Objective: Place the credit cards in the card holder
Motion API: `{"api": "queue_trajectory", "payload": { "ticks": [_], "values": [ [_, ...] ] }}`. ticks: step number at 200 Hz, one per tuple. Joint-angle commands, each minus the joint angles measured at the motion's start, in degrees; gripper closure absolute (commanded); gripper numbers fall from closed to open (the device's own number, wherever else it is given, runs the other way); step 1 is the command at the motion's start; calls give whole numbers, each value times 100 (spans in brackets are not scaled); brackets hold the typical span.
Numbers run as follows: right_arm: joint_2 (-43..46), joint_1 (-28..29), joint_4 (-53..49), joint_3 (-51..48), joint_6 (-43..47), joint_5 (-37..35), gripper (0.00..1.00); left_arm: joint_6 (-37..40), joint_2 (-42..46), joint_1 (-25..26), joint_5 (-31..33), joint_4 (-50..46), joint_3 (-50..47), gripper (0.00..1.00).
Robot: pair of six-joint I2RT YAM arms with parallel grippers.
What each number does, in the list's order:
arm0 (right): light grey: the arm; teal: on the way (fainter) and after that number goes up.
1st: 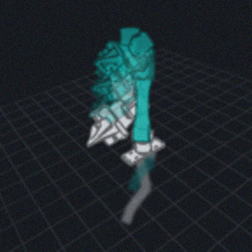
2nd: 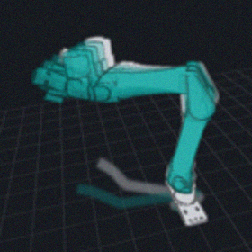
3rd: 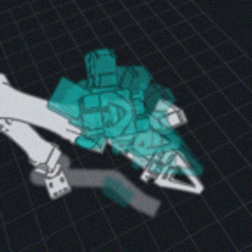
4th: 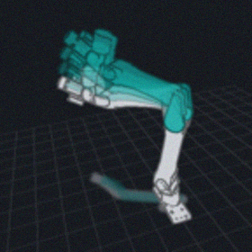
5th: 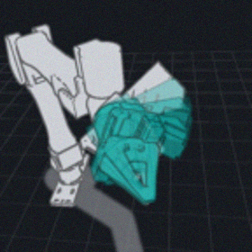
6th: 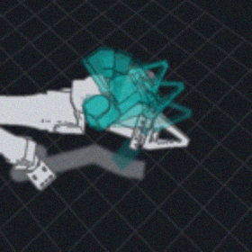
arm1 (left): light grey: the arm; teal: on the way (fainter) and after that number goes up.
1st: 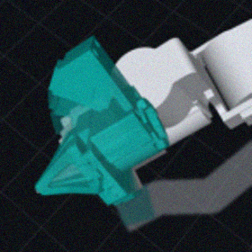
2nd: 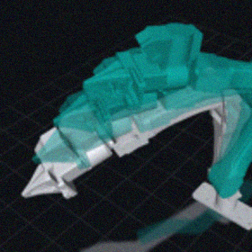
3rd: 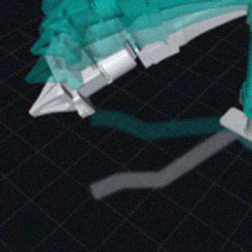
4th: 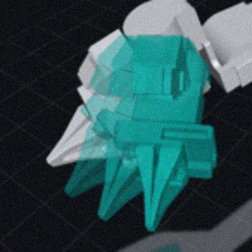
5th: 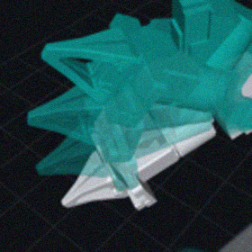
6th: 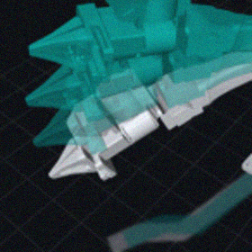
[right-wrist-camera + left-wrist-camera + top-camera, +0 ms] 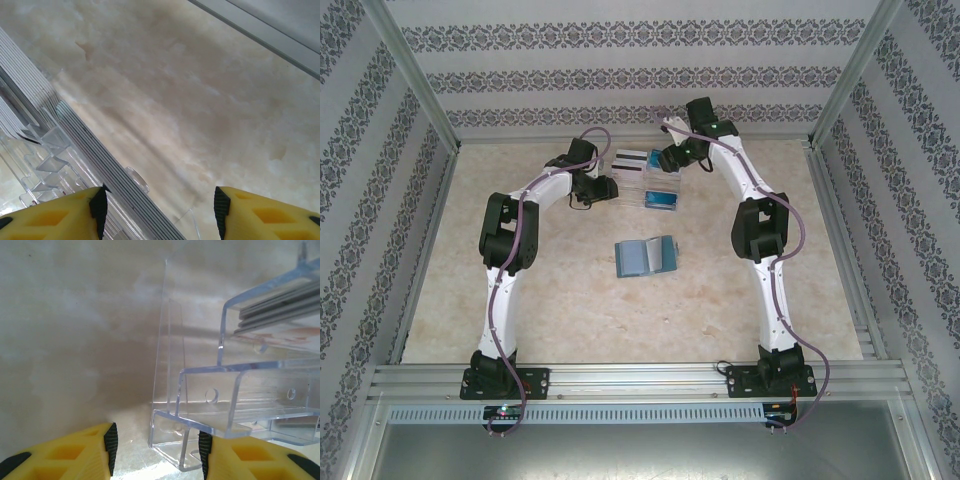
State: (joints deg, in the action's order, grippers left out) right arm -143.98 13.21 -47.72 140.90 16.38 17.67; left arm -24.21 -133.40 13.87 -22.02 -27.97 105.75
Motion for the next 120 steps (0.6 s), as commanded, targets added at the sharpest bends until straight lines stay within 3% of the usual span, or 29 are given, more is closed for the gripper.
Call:
{"api": "queue_trajectory", "payload": {
  "ticks": [1,120],
  "values": [
    [397,-82,145,148,-113,110,40,136,45,41,-8,-324,-37,52],
    [449,-99,175,135,-134,165,52,133,42,41,-68,-297,-46,52]
  ]
}}
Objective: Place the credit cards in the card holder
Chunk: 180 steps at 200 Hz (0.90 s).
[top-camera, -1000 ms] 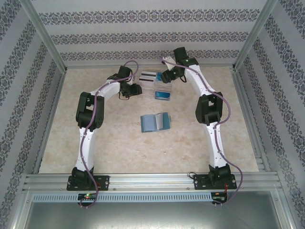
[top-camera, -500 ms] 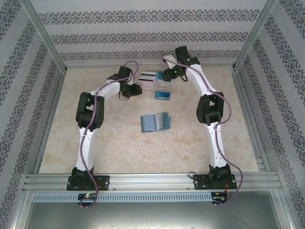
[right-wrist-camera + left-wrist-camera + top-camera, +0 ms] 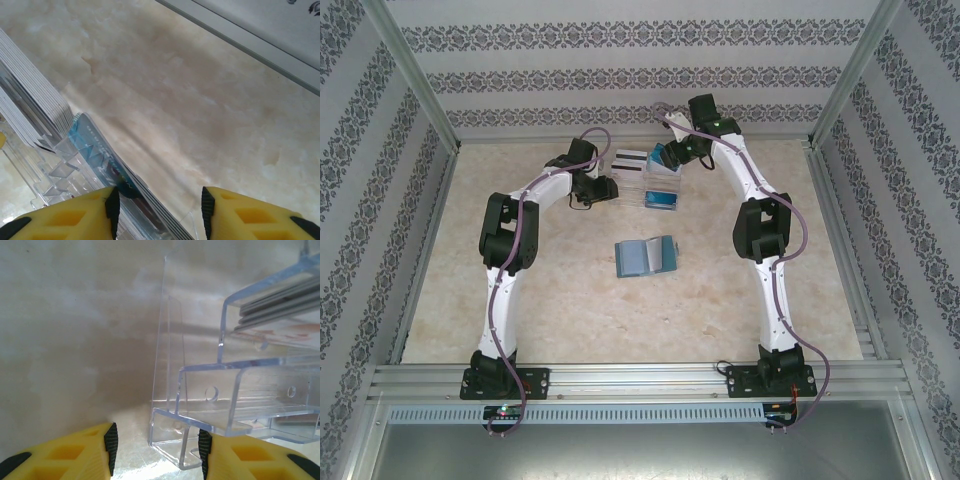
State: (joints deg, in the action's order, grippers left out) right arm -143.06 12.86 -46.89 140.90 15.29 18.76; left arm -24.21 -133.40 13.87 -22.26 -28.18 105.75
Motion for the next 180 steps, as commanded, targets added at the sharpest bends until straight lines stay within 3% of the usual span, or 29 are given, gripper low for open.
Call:
{"api": "queue_trajectory", "payload": {
  "ticks": [1,92,123,133,147,180],
  "values": [
    [358,-60,92,137,-25,57,52,134,43,39,-47,-275,-46,52],
    [419,-72,181,139,-114,99,55,132,42,52,-102,-279,-46,52],
    [386,-67,169,156,-110,120,60,136,40,50,-87,-297,-46,52],
    [368,-73,110,174,-75,151,57,153,42,48,-83,-305,-46,52],
    [406,-60,145,65,-46,256,41,149,33,53,-94,-300,-46,52],
    [218,-16,-24,323,42,198,31,134,17,55,-125,-280,-29,52]
  ]
}}
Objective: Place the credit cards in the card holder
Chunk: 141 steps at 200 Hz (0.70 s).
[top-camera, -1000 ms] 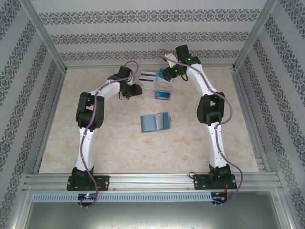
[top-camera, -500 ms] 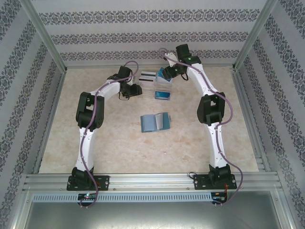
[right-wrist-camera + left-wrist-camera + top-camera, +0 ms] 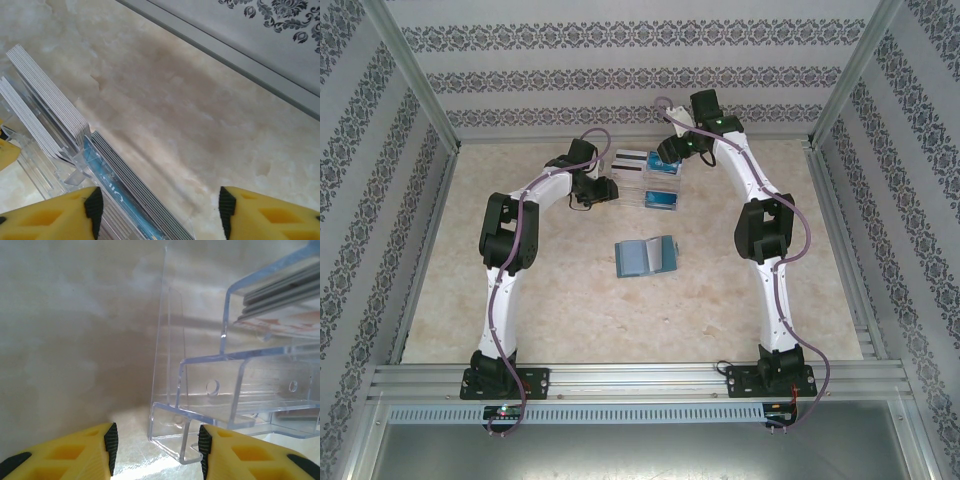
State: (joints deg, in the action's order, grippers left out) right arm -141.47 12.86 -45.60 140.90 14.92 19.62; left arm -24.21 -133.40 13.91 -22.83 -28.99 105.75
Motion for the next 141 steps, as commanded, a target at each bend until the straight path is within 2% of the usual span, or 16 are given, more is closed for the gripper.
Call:
{"api": "queue_trajectory", "payload": {
  "ticks": [1,89,141],
  "values": [
    [49,-14,-156,332,80,113,31,131,17,46,-66,-201,-29,52],
    [-447,211,-342,686,302,77,28,129,-13,48,-90,-265,50,52],
    [-649,260,-349,851,294,68,29,140,-56,56,-121,-274,92,52]
  ]
}}
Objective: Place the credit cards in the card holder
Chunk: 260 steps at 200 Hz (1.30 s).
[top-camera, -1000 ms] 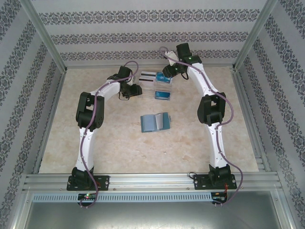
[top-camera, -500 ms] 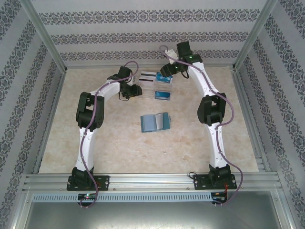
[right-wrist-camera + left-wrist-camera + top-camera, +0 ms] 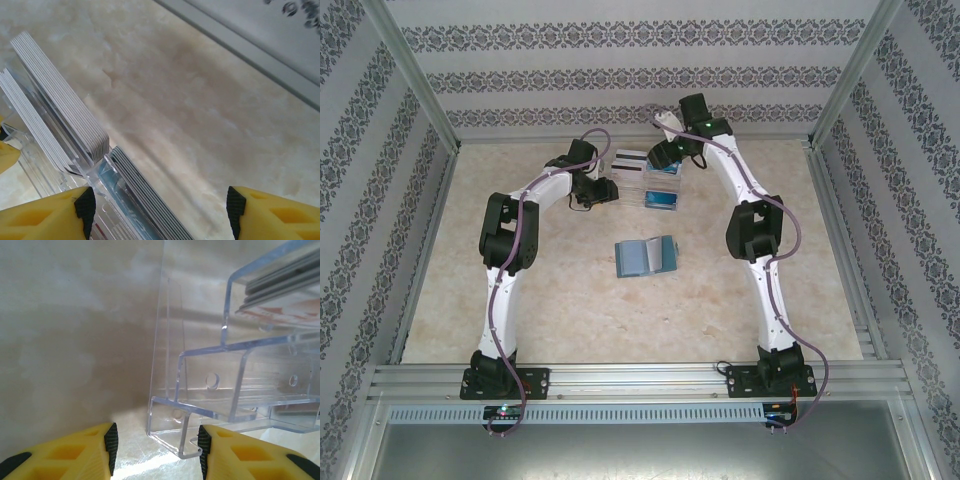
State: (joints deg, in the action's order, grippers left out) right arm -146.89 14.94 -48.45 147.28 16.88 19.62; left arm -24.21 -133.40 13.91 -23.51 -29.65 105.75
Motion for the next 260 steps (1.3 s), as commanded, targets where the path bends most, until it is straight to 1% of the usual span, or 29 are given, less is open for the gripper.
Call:
{"api": "queue_trajectory", "payload": {
  "ticks": [1,38,70,110,128,144,208,260],
  "values": [
    [-110,53,-62,209,96,68,29,142,-60,53,-56,-208,93,52],
    [-241,88,-35,323,125,-195,34,153,-74,50,-52,-252,121,52],
    [-310,87,-8,377,149,-606,39,160,-63,59,-59,-250,113,52],
    [-305,64,63,381,94,-721,47,162,-67,56,-66,-234,94,52],
    [-272,71,78,398,62,-681,54,159,-54,50,-58,-230,77,52],
    [-225,79,98,384,39,-624,58,148,-62,55,-80,-226,60,52],
    [-55,-4,212,298,-86,-438,59,157,-39,58,-76,-224,42,52],
    [77,-58,306,221,-201,-281,65,146,-37,57,-90,-204,42,52]
  ]
}}
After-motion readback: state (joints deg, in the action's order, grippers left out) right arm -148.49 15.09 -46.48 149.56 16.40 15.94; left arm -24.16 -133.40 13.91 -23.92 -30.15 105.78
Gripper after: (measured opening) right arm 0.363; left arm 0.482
